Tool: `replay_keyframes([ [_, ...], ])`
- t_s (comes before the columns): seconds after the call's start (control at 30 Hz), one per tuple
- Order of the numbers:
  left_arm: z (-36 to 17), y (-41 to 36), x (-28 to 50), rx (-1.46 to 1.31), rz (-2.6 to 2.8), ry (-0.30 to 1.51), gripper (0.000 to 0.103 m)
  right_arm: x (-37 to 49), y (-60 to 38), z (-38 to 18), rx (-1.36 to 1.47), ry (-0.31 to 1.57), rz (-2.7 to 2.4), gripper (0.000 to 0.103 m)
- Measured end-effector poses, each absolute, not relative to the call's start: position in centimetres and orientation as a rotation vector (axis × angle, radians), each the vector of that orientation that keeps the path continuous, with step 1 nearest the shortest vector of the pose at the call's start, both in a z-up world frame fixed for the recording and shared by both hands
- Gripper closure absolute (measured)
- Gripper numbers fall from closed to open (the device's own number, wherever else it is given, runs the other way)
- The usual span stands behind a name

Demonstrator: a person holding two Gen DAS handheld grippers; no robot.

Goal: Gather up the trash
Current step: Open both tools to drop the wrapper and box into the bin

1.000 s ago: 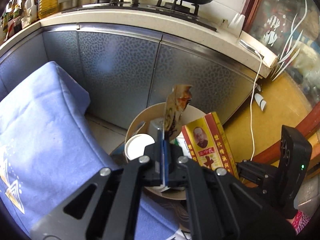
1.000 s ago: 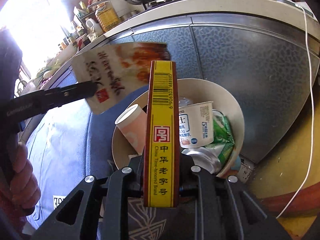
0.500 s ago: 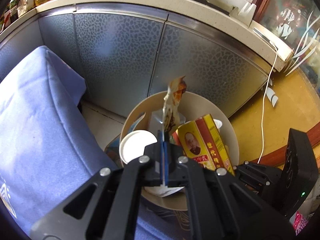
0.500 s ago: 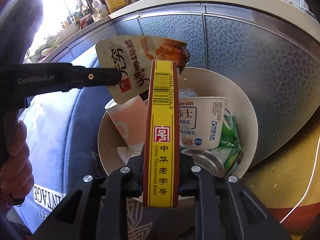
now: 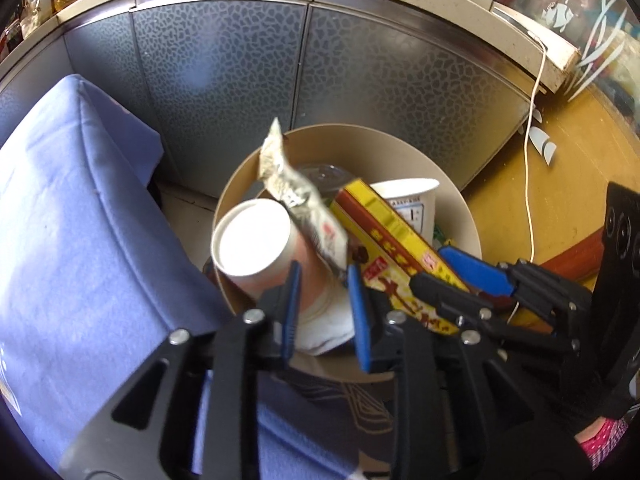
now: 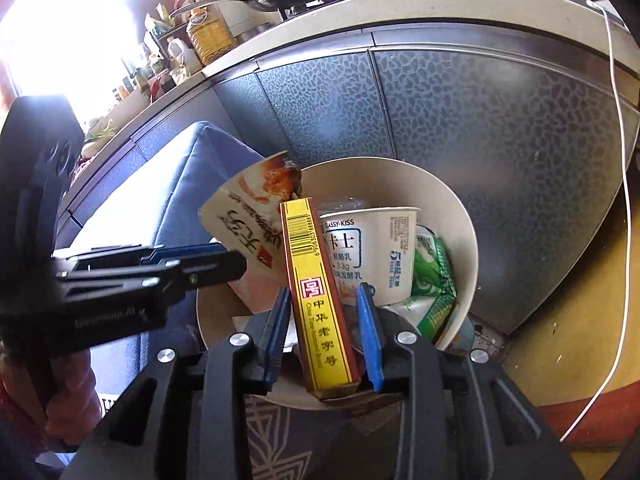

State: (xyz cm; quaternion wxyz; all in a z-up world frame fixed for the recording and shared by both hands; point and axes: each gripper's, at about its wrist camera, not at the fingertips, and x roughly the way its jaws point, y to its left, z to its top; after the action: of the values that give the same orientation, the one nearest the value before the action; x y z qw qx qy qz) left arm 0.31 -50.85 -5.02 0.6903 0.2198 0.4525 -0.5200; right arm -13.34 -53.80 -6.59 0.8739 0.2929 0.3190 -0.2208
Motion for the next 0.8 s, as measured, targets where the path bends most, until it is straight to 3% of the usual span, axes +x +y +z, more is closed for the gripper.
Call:
replay_keyframes([
  [0.07,-4.9,-50.1,-0.1,0.488,-1.168,1.006,0.071,-13.7,-53.7,-6.4,0.625,0.655,-0.463,0.069],
  [0.43,-2.0,-44.9,0.0,0.417,-1.128,0.932,0.071,-16.0,-52.2,-4.6,0.675,0.605,-0.507,0.069],
  [0.57,-0.6,-43.0,-0.2,0.398,-1.098,0.878,0.063,-17.0,-50.5,-3.5,0.702,0.582,-0.572,0.069],
  [0.8,1.8,-39.5,-1.3,0.375,-1.073,0.783,0.063,-17.5,-47.3,-2.4,0.76,0.552,-0.586,0.065],
])
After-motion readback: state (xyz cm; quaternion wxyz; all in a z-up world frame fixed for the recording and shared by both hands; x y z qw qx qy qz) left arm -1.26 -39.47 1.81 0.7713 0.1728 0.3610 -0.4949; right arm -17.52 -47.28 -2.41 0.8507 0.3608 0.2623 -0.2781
